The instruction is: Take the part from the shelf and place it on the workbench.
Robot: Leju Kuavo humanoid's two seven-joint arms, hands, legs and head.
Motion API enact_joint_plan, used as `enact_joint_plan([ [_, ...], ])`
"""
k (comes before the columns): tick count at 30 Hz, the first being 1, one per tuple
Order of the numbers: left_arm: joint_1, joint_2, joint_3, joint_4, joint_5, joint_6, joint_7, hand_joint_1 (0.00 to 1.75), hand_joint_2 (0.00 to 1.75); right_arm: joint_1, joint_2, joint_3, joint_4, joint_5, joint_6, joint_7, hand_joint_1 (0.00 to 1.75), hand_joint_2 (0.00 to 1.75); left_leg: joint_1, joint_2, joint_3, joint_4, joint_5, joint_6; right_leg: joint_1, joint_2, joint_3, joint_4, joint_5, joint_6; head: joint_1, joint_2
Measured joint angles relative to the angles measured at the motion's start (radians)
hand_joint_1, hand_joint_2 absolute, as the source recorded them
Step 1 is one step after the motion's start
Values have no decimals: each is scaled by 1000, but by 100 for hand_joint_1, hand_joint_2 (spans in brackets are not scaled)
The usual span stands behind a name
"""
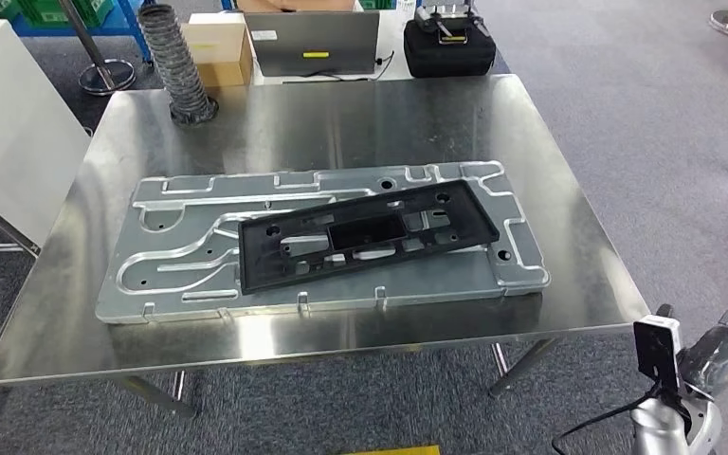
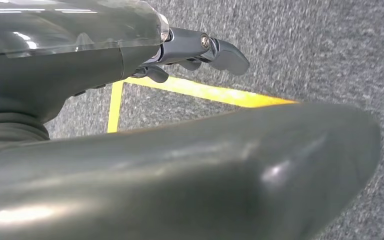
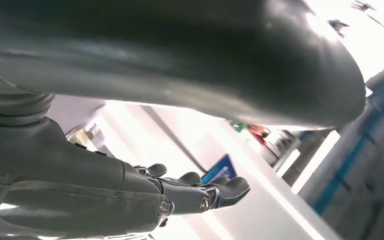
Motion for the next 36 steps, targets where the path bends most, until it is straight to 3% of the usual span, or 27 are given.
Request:
enact_joint_plan([
  [2, -1, -1, 0, 0, -4, -3, -5, 0, 0, 32, 12, -34, 42, 26, 0, 0, 0, 0, -2, 1, -21, 0, 15, 4, -4, 2, -39, 132, -83, 8, 0, 0],
  [3, 0, -2, 0, 0, -5, -4, -7, 0, 0, 46, 19, -48, 57, 30, 0, 0, 0, 0, -2, 1, -32, 1, 23, 3, -7, 2, -44, 175, -97, 12, 0, 0],
  [5, 2, -3, 1, 0, -6, -5, -8, 0, 0, 62, 29, -70, 83, 31, 0, 0, 0, 0, -3, 2, -50, 5, 34, -1, -11, 2, -25, 185, -81, 16, 0, 0],
  [6, 2, -4, 2, 0, -7, -5, -8, 0, 0, 65, 31, -77, 92, 32, 0, 0, 0, 0, -3, 2, -56, 7, 37, -2, -12, 1, -11, 169, -66, 17, 0, 0],
  [8, 2, -7, 3, 0, -8, -4, -8, 0, 0, 73, 40, -96, 111, 34, 0, 0, 0, 0, -3, 2, -75, 20, 46, -11, -16, 1, 80, 39, -41, 17, 0, 0],
  [10, 1, -10, 4, 0, -9, -1, -6, 0, 0, 84, 52, -123, 133, 46, -1, 0, 0, 0, -4, 2, -91, 32, 57, -25, -15, 5, 163, -88, -28, 8, -1, 0],
  [13, 3, -11, 7, 0, -9, 5, -3, 0, 0, 92, 65, -155, 152, 68, -1, -1, 0, 0, -3, 2, -96, 32, 73, -45, -10, 8, 154, -99, -19, -17, -2, 0],
  [14, 4, -11, 9, 0, -9, 6, -1, 0, 0, 92, 67, -164, 158, 74, -1, -1, 0, 0, -2, 2, -102, 40, 59, -51, -11, 7, 144, -98, -8, -26, -2, 0],
  [15, 6, -12, 10, 0, -9, 7, 0, 0, 0, 92, 70, -172, 165, 80, -1, -1, 0, 0, -1, 1, -113, 67, 23, -55, -12, 6, 132, -100, 4, -34, -2, 0],
  [18, 7, -14, 11, 0, -9, 7, 3, 0, 0, 92, 75, -199, 199, 121, -1, -1, 0, 0, 2, 1, -156, 243, -132, -61, -6, 4, 86, -99, 40, -46, -2, 0],
  [19, 7, -15, 11, 0, -10, 7, 3, 0, 0, 92, 78, -213, 218, 143, -1, -1, 0, 0, 2, 1, -158, 297, -151, -61, -3, 3, 70, -98, 52, -47, -2, 0],
  [20, 7, -15, 11, 0, -12, 7, 3, 0, 0, 94, 80, -229, 238, 165, -1, -1, 0, 0, 2, 1, -146, 322, -144, -59, 0, 3, 54, -97, 64, -47, -2, 0],
  [21, 7, -15, 11, 0, -13, 7, 3, 0, 0, 95, 83, -245, 260, 187, -1, -1, 0, 0, 0, 1, -117, 314, -119, -55, 3, 3, 40, -96, 74, -47, -2, 0],
  [23, 5, -14, 11, 0, -16, 5, 3, 0, 0, 96, 88, -278, 314, 239, -1, 0, 0, 0, -5, 0, -8, 198, -77, -37, 8, 2, 18, -94, 94, -45, -2, 0],
  [25, 2, -13, 11, 0, -19, 4, 4, 0, 0, 96, 94, -313, 380, 314, -1, 2, 0, 0, -13, -1, 97, 47, -91, -20, 10, 1, 9, -94, 111, -39, -2, 0],
  [26, 0, -13, 11, 0, -22, 3, 4, 0, 0, 97, 98, -333, 413, 356, -1, 6, 0, 0, -17, -1, 123, 3, -103, -15, 9, 0, 9, -96, 120, -33, -2, 0],
  [28, 0, -16, 11, 0, -31, 1, 6, 0, 0, 99, 111, -383, 483, 432, -1, 29, 0, 0, -18, 1, 122, -21, -91, -9, 6, -1, 8, -103, 137, -20, -2, 0],
  [29, 1, -17, 11, 0, -37, 1, 8, 0, 0, 101, 118, -409, 517, 463, -1, 49, 0, 0, -17, 3, 116, -27, -78, -3, 4, 0, 4, -100, 129, -15, -2, 0],
  [30, 2, -18, 10, 0, -44, 1, 10, 0, 0, 103, 126, -436, 551, 492, -1, 76, 0, 0, -15, 5, 106, -32, -63, 3, 3, 2, -3, -83, 102, -10, -2, 0],
  [33, 4, -25, 5, 0, -71, 5, 17, 0, 0, 106, 147, -495, 641, 561, 1, 178, 0, 0, -13, 9, 60, -33, -23, 10, -2, 4, -43, 74, -51, 3, -2, 0],
  [34, 4, -29, 2, 0, -80, 6, 19, 0, 0, 106, 155, -508, 668, 575, 9, 215, 0, 0, -13, 11, 43, -29, -12, 8, -4, 4, -51, 136, -77, 8, -2, 0],
  [35, 4, -33, -2, 0, -89, 7, 21, 0, 0, 105, 162, -519, 694, 584, 23, 251, 0, 0, -13, 13, 24, -23, -1, 6, -7, 4, -49, 176, -75, 12, -2, 0],
  [36, 3, -37, -6, 0, -96, 7, 23, 0, 0, 105, 168, -529, 717, 587, 48, 290, 0, 0, -13, 14, 4, -15, 9, 3, -10, 4, -31, 184, -52, 15, -2, 0],
])
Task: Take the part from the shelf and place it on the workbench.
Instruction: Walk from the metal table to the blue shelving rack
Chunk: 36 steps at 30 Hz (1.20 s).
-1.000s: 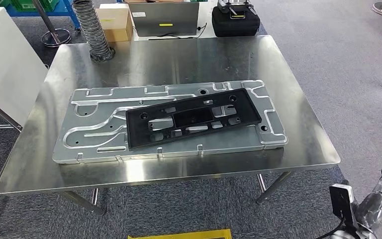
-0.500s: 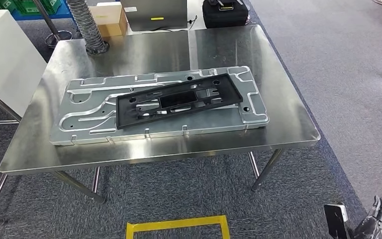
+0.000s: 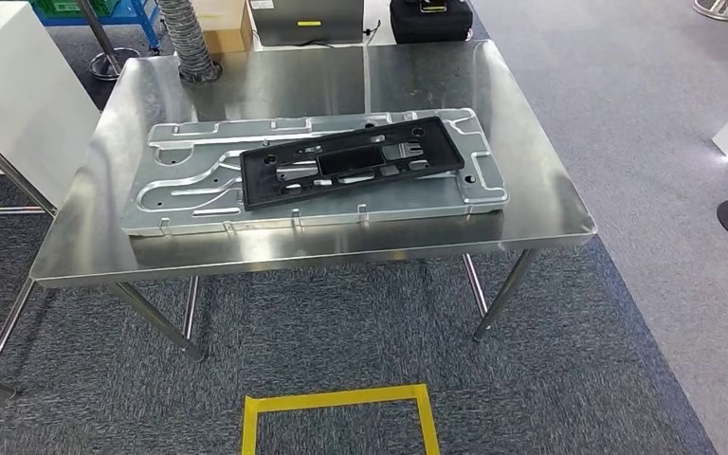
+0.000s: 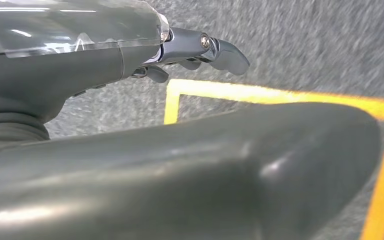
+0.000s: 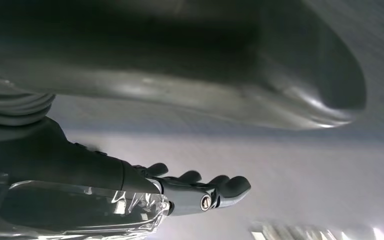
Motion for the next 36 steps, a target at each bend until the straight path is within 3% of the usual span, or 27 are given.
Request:
enact_joint_plan([
  [2, -3, -9, -10, 0, -13, 0, 7, 0, 0, -5, 11, -20, 39, -3, 80, 98, 0, 0, 3, 1, -39, 22, 15, -9, -7, 0, 87, -89, 48, 5, 0, 0],
  [4, -6, -16, -20, 0, -25, -3, 15, 0, 0, -12, 24, -39, 70, -8, 169, 205, 0, 0, 3, 1, -68, 45, 26, -21, -4, 1, 185, -229, 34, 0, 0, 0],
  [5, -8, -18, -25, 0, -29, -6, 19, 0, 0, -16, 31, -47, 83, -5, 211, 251, 0, 0, 4, 2, -76, 52, 33, -28, -1, 2, 210, -272, 17, -7, 0, 0],
  [6, -9, -20, -29, 0, -33, -10, 23, 0, 0, -18, 39, -53, 94, 0, 253, 290, 0, 0, 4, 2, -80, 54, 41, -35, 4, 3, 216, -290, 10, -16, 0, 0],
  [8, -8, -21, -36, 0, -38, -17, 30, 0, 0, -20, 52, -59, 111, 15, 318, 346, 0, 0, 8, 1, -87, 56, 44, -49, 5, 0, 201, -291, 25, -37, 0, 0],
  [9, -7, -22, -39, 1, -38, -20, 32, 0, 0, -21, 58, -59, 117, 21, 336, 360, 0, 0, 10, -1, -96, 72, 20, -55, 4, -3, 190, -292, 37, -46, 0, 0],
  [10, -6, -22, -41, 1, -38, -21, 34, 0, 0, -22, 63, -59, 121, 25, 344, 367, 0, 0, 12, -3, -108, 107, -24, -60, 3, -5, 175, -293, 51, -54, 0, 0],
  [12, -5, -22, -43, 1, -39, -23, 36, 0, 0, -24, 71, -59, 127, 29, 348, 374, 0, 0, 14, -4, -135, 223, -134, -68, 6, -6, 141, -292, 78, -61, 0, 0],
  [13, -6, -23, -43, 1, -39, -23, 37, 0, 0, -23, 74, -59, 130, 32, 350, 376, 0, 0, 14, -4, -142, 283, -166, -70, 8, -6, 123, -291, 92, -62, 0, 0],
  [14, -6, -23, -44, 1, -39, -24, 38, 0, 0, -23, 77, -59, 132, 35, 357, 379, 0, 0, 15, -4, -138, 324, -171, -70, 9, -6, 106, -289, 105, -61, 0, 0],
  [15, -6, -23, -44, 2, -37, -24, 39, 0, 0, -23, 78, -59, 135, 42, 369, 381, 0, 0, 15, -4, -120, 336, -153, -69, 11, -6, 88, -287, 117, -60, 0, 0],
  [17, -7, -23, -43, 1, -28, -25, 42, 0, 0, -24, 81, -55, 138, 66, 410, 385, 0, 0, 14, -5, -31, 257, -98, -59, 13, -6, 56, -281, 140, -57, 0, 0],
  [19, -11, -22, -41, 1, -11, -27, 43, 0, 0, -26, 87, -44, 140, 95, 444, 378, 0, 0, 9, -6, 93, 92, -105, -43, 17, -5, 38, -278, 161, -50, 0, 0],
  [20, -12, -22, -39, 1, -3, -29, 43, 0, 0, -27, 89, -36, 141, 112, 451, 369, 0, 0, 5, -6, 132, 31, -120, -35, 17, -5, 36, -279, 172, -44, 0, 0],
  [21, -13, -22, -36, 1, 3, -30, 44, 0, 0, -28, 91, -26, 141, 132, 455, 358, 0, 0, 2, -6, 150, -3, -131, -28, 15, -6, 36, -282, 182, -38, 0, 0],
  [23, -9, -25, -33, 2, 7, -31, 44, 0, 0, -26, 92, -3, 142, 166, 459, 337, 0, 0, 1, -3, 139, -14, -114, -14, 11, -6, 33, -289, 196, -24, 0, 0],
  [24, -8, -26, -32, 2, 7, -31, 44, 0, 0, -26, 92, 8, 143, 177, 463, 327, 0, 0, 2, -1, 128, -17, -100, -6, 10, -4, 26, -279, 178, -20, 0, 0],
  [25, -6, -28, -31, 3, 7, -30, 43, 0, 0, -25, 92, 17, 144, 182, 468, 319, 0, 0, 4, 0, 114, -20, -83, 1, 9, -3, 16, -252, 139, -16, 0, 0],
  [27, -5, -30, -31, 3, 5, -30, 39, 0, 0, -25, 92, 29, 146, 189, 475, 310, 0, 0, 4, 2, 80, -20, -55, 9, 8, -1, -13, -140, 24, -12, 0, 0],
  [28, -4, -30, -31, 3, 3, -30, 37, 0, 0, -25, 92, 35, 147, 192, 477, 309, 0, 0, 4, 2, 62, -18, -42, 9, 8, -1, -24, -71, -16, -9, 0, 0],
  [29, -4, -30, -30, 3, 0, -30, 36, 0, 0, -25, 92, 40, 147, 196, 478, 310, 0, 0, 3, 3, 42, -14, -29, 8, 8, -1, -27, -17, -28, -6, 0, 0],
  [30, -4, -30, -30, 3, -2, -31, 35, 0, 0, -26, 92, 45, 147, 198, 481, 311, 0, 0, 3, 4, 21, -7, -17, 6, 7, -1, -16, 10, -14, -4, 0, 0],
  [31, -5, -30, -30, 3, -5, -33, 35, 0, 0, -26, 92, 49, 147, 200, 483, 314, 0, 0, 3, 4, -1, 1, -6, 3, 7, -1, 11, 2, 15, -4, 0, 0],
  [32, -6, -30, -30, 3, -6, -34, 35, 0, 0, -27, 92, 53, 147, 200, 485, 318, 0, 0, 4, 5, -21, 11, 2, 0, 6, -1, 55, -41, 43, -4, 0, 0],
  [33, -7, -30, -30, 3, -7, -36, 35, 0, 0, -29, 92, 57, 147, 201, 486, 322, 0, 0, 3, 4, -40, 23, 9, -4, 6, -1, 117, -114, 51, -5, 0, 0],
  [35, -9, -30, -30, 3, -9, -38, 37, 0, 0, -34, 91, 63, 147, 203, 486, 328, 0, 0, 0, 4, -65, 45, 21, -14, 9, 0, 216, -258, 23, -14, 0, 0],
  [36, -10, -30, -30, 3, -10, -38, 38, 0, 0, -36, 91, 65, 147, 204, 485, 330, 0, 0, -1, 4, -72, 51, 28, -20, 11, 0, 240, -298, 6, -21, -1, 0],
])
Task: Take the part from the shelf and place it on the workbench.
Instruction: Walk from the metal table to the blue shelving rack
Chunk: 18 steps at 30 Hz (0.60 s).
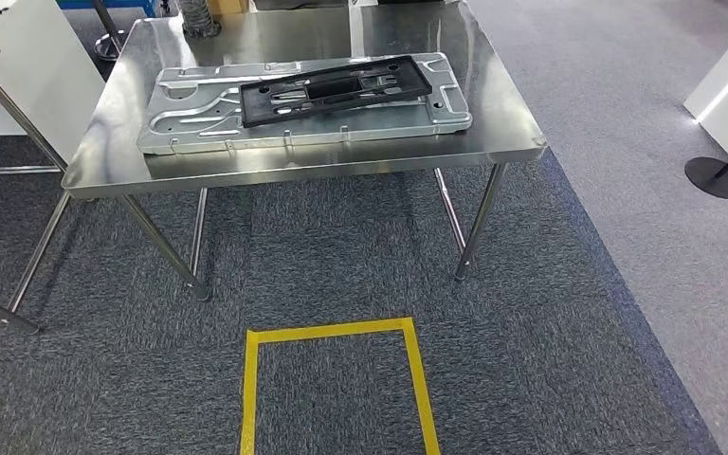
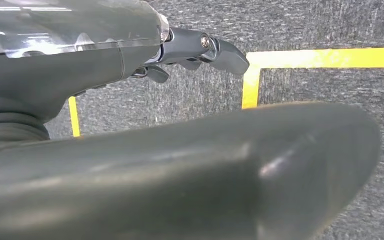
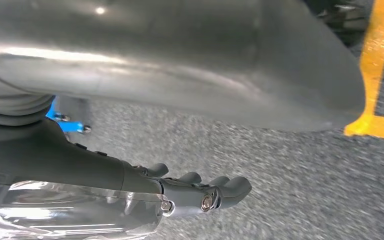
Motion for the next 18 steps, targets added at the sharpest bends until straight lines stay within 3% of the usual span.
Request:
enact_joint_plan([
  [2, 1, 0, 0, 0, 0, -1, 3, 0, 0, 0, 0, 2, 1, 1, -1, 1, 0, 0, 2, 0, -7, 0, 14, -13, 1, -2, -8, -12, 7, -18, 0, 0],
  [3, 3, 0, 0, 0, 0, -1, 3, 0, 0, -1, 0, 2, 2, 1, -1, 1, 0, 0, 4, -2, -14, 6, 4, -19, 1, -4, -19, -12, 18, -27, 0, 0],
  [4, 5, 0, 0, 0, 0, -1, 4, 0, 0, -1, -1, 3, 3, 1, -1, 1, 0, 0, 6, -5, -25, 28, -27, -25, -1, -7, -32, -14, 32, -35, 0, 0],
  [5, 7, 0, 0, 0, 0, -1, 4, 0, 0, -1, -2, 3, 3, 1, -1, 1, 0, 0, 9, -7, -40, 70, -77, -30, -2, -9, -49, -14, 46, -40, 0, 0],
  [7, 8, 0, 0, 0, 0, -1, 5, 0, 0, 0, -4, 3, 3, 1, -1, 1, 0, 0, 12, -9, -69, 196, -180, -39, 0, -10, -84, -13, 73, -43, 0, 0],
  [8, 9, 0, 0, 0, -1, -2, 5, 0, 0, 0, -4, 4, 3, 1, 0, 1, 0, 0, 13, -9, -74, 253, -202, -41, 1, -10, -102, -12, 86, -42, 0, 0],
  [9, 9, 0, 0, 0, -1, -2, 5, 0, 0, 0, -4, 4, 4, 1, 0, 0, 0, 0, 13, -9, -67, 286, -197, -42, 2, -10, -119, -10, 98, -41, 0, 0],
  [10, 9, 0, 0, 0, -1, -2, 4, 0, 0, 0, -4, 4, 4, 1, 0, -2, 0, 0, 13, -9, -44, 286, -173, -40, 3, -10, -136, -8, 110, -40, 0, 0],
  [12, 7, 0, 0, 0, -1, -2, 3, 0, 0, 0, -4, 4, 4, 0, 1, -7, 0, 0, 12, -9, 56, 181, -121, -30, 4, -9, -165, -2, 129, -35, 0, 0],
  [14, 3, 0, 0, 0, -1, 1, 2, 0, 0, -1, -3, 4, 5, -4, 1, -18, 0, 0, 7, -9, 176, 13, -134, -15, 7, -8, -181, 3, 145, -27, 0, 0],
  [15, 1, 1, 0, 0, -2, 4, 2, 0, 0, -2, -3, 4, 5, -7, 2, -26, 0, 0, 4, -8, 211, -43, -151, -8, 8, -9, -183, 4, 153, -21, 0, 0],
  [16, 0, 1, 0, 0, -3, 6, 1, 0, 0, -2, -3, 3, 5, -12, 3, -35, 0, 0, 2, -8, 225, -72, -161, -1, 8, -10, -185, 3, 160, -14, 0, 0],
  [18, 2, 0, 0, 0, -5, 9, 0, 0, 0, -2, -3, 2, 5, -21, 5, -50, 0, 0, 2, -6, 217, -79, -150, 13, 4, -10, -188, 7, 166, -1, 0, 0],
])
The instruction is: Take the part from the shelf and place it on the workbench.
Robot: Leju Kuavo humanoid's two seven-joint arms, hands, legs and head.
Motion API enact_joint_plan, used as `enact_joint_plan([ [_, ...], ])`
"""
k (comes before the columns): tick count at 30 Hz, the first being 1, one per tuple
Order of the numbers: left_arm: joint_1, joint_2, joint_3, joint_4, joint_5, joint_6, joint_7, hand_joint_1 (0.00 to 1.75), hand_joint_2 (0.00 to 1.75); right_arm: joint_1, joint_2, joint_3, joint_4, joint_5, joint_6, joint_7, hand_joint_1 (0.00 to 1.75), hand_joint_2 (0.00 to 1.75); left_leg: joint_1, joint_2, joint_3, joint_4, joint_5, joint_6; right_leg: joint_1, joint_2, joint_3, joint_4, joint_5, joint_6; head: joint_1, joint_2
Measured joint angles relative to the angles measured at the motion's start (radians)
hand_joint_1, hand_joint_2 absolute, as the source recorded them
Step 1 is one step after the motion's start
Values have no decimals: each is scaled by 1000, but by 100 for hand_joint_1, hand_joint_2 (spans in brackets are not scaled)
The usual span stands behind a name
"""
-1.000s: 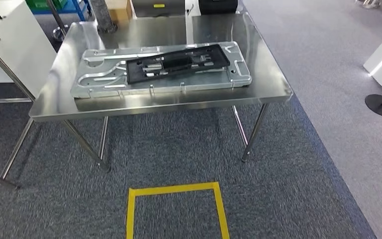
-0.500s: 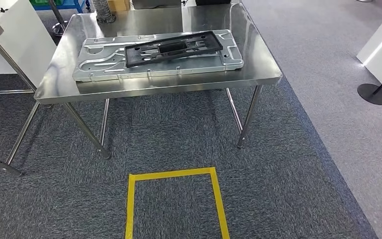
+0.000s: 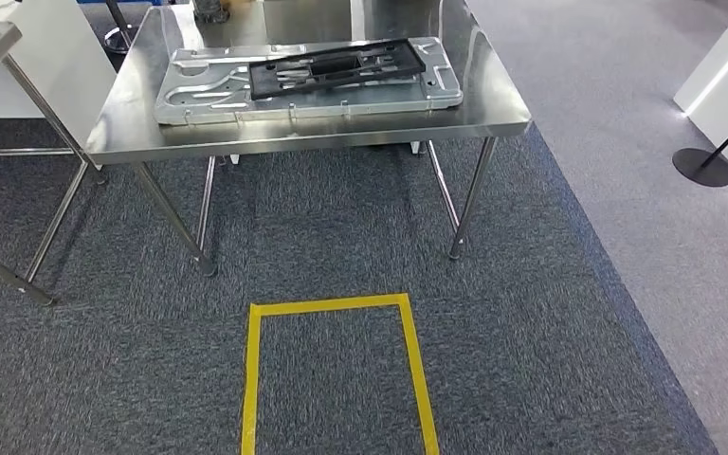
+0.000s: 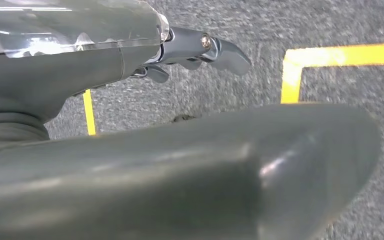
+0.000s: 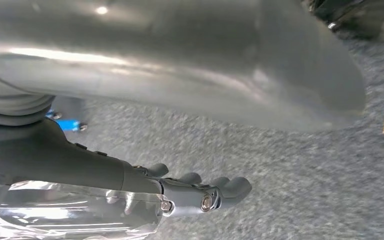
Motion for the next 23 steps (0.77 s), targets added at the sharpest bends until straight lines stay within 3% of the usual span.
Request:
enact_joint_plan([
  [1, 1, 0, 0, 0, -1, 1, 0, 0, 0, 0, 0, -1, 0, -5, 2, -6, 0, 0, 1, 1, -6, -1, 10, 8, -2, 2, -9, 20, -18, 4, 0, 0],
  [3, 2, -1, 0, 0, -3, 1, 1, 0, 0, 2, -1, -3, 1, -11, 8, -14, 0, 0, 2, 4, -24, -1, 28, 18, -5, 6, -48, 123, -95, 11, 0, 0],
  [5, 4, -1, 0, 1, -7, 1, 6, 0, 0, 4, 0, -5, 3, -15, 12, -17, 0, 0, -1, 4, -48, 6, 40, 21, -7, 7, -93, 260, -172, 16, 0, 0],
  [6, 5, -1, 0, 1, -8, 2, 9, 0, 0, 5, 0, -5, 3, -16, 13, -17, 0, 0, -3, 4, -59, 11, 45, 20, -7, 7, -96, 292, -186, 18, 0, 0],
  [7, 6, -1, 0, 1, -9, 3, 13, 0, 0, 6, 0, -6, 4, -17, 13, -17, 0, 0, -3, 4, -69, 18, 47, 19, -7, 7, -78, 284, -181, 17, 0, 0],
  [8, 7, -1, 0, 1, -10, 4, 16, 0, 0, 7, -1, -7, 4, -17, 13, -17, 0, 0, -4, 4, -77, 26, 49, 18, -7, 7, -39, 233, -161, 15, 0, 0],
  [10, 6, -3, 0, 2, -10, 5, 18, 0, 0, 7, -1, -8, 4, -17, 13, -17, 0, 0, -5, 4, -88, 41, 48, 13, -4, 7, 56, 84, -117, 7, 0, 0],
  [11, 6, -4, 0, 2, -10, 5, 18, 0, 0, 6, -2, -8, 4, -17, 13, -17, 0, 0, -7, 4, -92, 47, 48, 10, -2, 7, 85, 33, -107, 1, 0, 0],
  [12, 6, -4, 0, 2, -10, 5, 19, 0, 0, 6, -2, -8, 4, -17, 13, -17, 0, 0, -8, 4, -96, 51, 48, 5, 1, 7, 97, 7, -104, -4, 0, 0],
  [15, 5, -4, 0, 2, -11, 5, 19, 0, 0, 8, -1, -9, 4, -18, 14, -17, 0, 0, -9, 3, -100, 54, 49, -10, -1, 6, 93, -2, -98, -20, 0, 0],
  [17, 5, -4, 0, 2, -11, 5, 20, 0, 0, 7, -1, -10, 4, -21, 17, -18, 0, 0, -7, -1, -118, 94, 19, -23, -7, 5, 91, -10, -90, -31, 0, 0],
  [20, 6, -4, 0, 2, -11, 5, 23, 0, 0, 7, -1, -16, 5, -27, 28, -1, 0, 131, 4, -4, -210, 295, -85, -37, -7, 4, 82, -11, -85, -38, 0, 0],
  [21, 7, -4, 0, 2, -11, 5, 24, 0, 0, 7, -1, -19, 5, -28, 31, 10, 0, 175, 8, -4, -234, 349, -101, -41, -7, 4, 79, -10, -83, -38, 0, 0],
  [23, 10, -3, 0, 2, -11, 5, 26, 0, 0, 8, -1, -22, 5, -28, 33, 28, 0, 175, 12, -4, -243, 370, -91, -45, -7, 4, 77, -9, -82, -36, 0, 0],
])
